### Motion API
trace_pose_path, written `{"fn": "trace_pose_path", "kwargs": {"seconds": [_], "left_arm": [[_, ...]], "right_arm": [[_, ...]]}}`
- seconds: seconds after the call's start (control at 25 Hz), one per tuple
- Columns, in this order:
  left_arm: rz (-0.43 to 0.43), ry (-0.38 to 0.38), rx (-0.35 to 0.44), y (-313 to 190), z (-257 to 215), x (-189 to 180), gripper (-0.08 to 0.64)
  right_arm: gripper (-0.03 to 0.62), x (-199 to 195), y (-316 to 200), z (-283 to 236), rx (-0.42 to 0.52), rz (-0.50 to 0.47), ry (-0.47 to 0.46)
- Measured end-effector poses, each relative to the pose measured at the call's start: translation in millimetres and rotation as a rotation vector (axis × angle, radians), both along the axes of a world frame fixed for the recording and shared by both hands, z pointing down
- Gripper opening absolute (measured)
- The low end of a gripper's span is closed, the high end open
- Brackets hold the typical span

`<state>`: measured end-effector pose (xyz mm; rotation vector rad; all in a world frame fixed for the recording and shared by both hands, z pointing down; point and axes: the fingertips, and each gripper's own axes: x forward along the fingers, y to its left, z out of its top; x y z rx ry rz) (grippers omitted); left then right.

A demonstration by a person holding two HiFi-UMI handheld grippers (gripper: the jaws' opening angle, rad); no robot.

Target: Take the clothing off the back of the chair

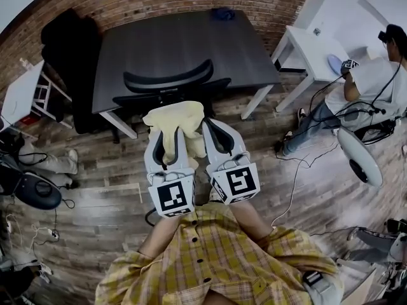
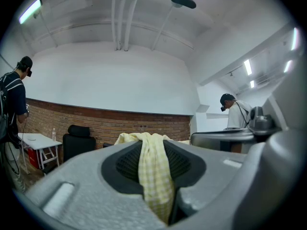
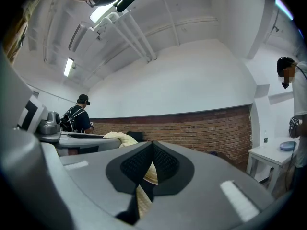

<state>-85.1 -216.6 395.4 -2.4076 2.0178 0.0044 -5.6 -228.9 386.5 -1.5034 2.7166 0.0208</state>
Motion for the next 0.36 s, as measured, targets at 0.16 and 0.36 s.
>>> {"fn": "trace_pose_path", "kwargs": {"seconds": [0.16,0.36], "left_arm": [[0.003,-0.001,0.002,-0.2,2.0,0.6,0.120],[0.000,-0.003,0.010,0.7,1.6,0.0,0.120]], "right_arm": [[-0.003,1.5,-0.6,5.1,-0.002,0.007,0.001],[-0.003,0.8,0.2,5.2,0.005,0.004,0.006]]}}
